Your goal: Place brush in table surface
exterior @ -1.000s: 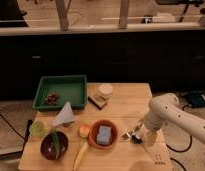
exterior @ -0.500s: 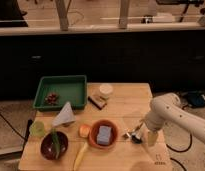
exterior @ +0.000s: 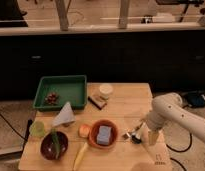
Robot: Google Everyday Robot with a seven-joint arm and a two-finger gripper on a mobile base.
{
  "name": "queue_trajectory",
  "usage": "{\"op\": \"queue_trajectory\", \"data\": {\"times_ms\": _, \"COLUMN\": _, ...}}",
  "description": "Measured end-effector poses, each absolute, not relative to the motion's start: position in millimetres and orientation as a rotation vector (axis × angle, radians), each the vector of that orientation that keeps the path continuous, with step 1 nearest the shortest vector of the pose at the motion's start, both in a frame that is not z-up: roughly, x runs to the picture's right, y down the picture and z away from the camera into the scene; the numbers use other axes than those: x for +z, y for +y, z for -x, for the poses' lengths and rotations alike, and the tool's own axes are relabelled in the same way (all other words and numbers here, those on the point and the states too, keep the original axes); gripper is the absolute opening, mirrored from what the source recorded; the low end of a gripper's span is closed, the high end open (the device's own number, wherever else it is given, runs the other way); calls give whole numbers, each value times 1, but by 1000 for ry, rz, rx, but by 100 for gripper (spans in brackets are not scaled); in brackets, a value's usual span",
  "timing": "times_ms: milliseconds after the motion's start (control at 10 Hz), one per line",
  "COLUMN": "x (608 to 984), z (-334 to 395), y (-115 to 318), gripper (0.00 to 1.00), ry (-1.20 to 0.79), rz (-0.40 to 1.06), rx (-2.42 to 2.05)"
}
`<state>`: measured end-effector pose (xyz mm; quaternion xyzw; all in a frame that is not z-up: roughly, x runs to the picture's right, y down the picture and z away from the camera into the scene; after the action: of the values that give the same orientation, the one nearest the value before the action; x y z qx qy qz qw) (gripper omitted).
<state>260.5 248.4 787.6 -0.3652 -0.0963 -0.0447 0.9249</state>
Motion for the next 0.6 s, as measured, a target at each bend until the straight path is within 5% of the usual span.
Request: {"op": "queue_trajectory", "data": {"times_ms": 600, "x": 797, "z": -258, "y": 253, "gripper": 79, "ry": -258, "rz": 786, "rx": -134}}
